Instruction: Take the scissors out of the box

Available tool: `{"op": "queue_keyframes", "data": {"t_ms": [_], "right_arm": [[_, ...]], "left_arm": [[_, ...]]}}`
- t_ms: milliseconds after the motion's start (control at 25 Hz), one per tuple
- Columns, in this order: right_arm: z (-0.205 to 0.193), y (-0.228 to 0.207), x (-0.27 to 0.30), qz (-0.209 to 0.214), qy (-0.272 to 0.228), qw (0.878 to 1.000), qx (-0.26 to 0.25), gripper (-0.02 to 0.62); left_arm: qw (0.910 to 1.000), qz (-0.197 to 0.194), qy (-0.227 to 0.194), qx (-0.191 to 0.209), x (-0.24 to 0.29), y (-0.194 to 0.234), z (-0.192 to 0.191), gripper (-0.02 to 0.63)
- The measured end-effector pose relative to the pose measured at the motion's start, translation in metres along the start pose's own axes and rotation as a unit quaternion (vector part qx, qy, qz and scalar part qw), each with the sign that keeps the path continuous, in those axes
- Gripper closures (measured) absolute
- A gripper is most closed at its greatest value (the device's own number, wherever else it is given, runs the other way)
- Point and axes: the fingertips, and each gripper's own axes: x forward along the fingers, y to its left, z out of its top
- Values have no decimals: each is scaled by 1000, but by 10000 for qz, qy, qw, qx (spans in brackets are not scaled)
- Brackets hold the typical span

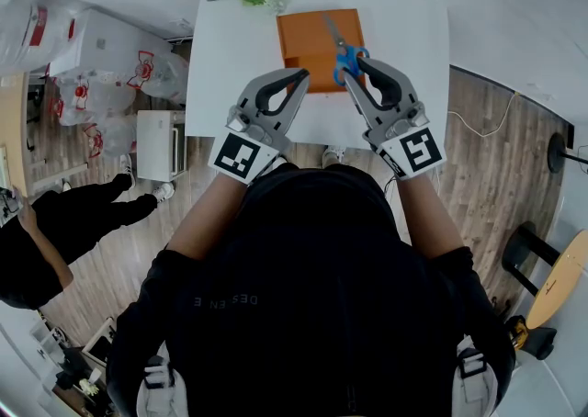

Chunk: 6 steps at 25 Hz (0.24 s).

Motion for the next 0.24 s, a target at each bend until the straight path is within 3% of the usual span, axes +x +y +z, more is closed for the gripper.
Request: {"op": "queue_keyframes", "data": {"t_ms": [240], "right_arm": [[0,-4,0,-2,30,10000,-15,503]], "left_arm": [[10000,-12,32,9,3,0,-1,586]]}}
